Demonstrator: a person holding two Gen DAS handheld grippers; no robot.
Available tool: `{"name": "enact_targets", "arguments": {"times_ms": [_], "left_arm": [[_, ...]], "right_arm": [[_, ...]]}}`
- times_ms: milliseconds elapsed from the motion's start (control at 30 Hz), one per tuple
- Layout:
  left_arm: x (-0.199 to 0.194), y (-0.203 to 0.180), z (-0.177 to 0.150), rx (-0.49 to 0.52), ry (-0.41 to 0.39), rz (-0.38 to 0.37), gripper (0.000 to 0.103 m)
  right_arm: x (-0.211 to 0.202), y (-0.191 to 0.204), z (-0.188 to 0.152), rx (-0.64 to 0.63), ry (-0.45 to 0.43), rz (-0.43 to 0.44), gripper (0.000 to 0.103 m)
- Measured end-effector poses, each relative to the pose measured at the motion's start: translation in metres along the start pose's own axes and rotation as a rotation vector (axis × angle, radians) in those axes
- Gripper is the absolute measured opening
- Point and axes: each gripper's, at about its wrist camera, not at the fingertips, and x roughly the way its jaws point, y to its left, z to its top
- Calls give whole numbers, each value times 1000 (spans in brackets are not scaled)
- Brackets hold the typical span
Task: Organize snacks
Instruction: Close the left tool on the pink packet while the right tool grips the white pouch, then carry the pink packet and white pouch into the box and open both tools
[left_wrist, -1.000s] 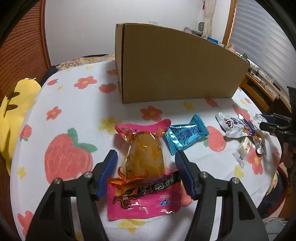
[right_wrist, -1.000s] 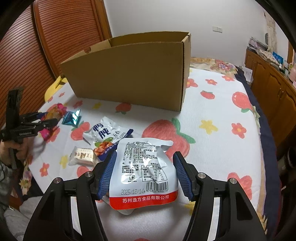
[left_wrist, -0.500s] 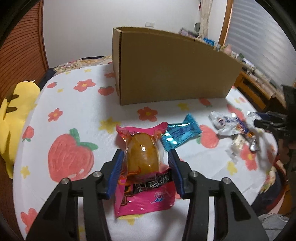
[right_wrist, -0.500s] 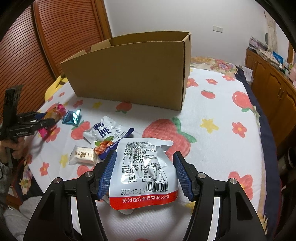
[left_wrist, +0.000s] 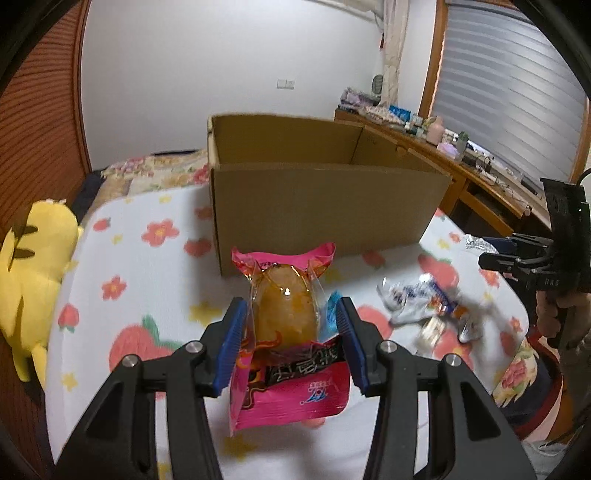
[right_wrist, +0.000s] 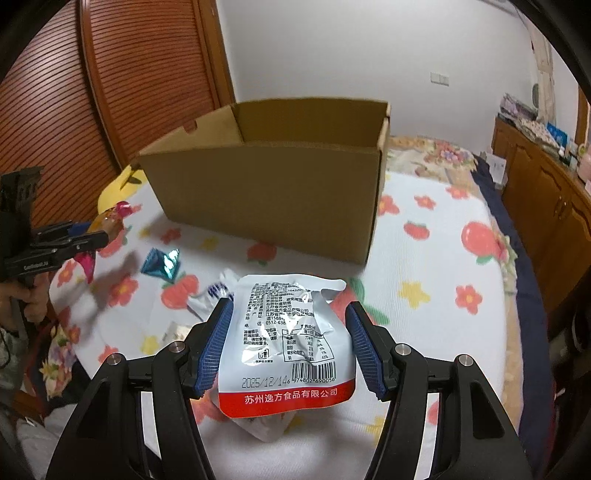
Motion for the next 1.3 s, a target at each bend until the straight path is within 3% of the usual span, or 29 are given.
{"name": "enact_targets", "arguments": {"times_ms": [567, 1033, 1300], "left_arm": [[7, -8, 101, 17, -151, 21, 48], [42, -9, 138, 16, -141, 53, 49], [67, -12, 134, -1, -92, 44, 49]], "right_arm": [[-15, 14, 83, -67, -118, 11, 64], [10, 18, 135, -103, -141, -55, 64], [46, 9, 138, -102, -68, -122, 64]]}}
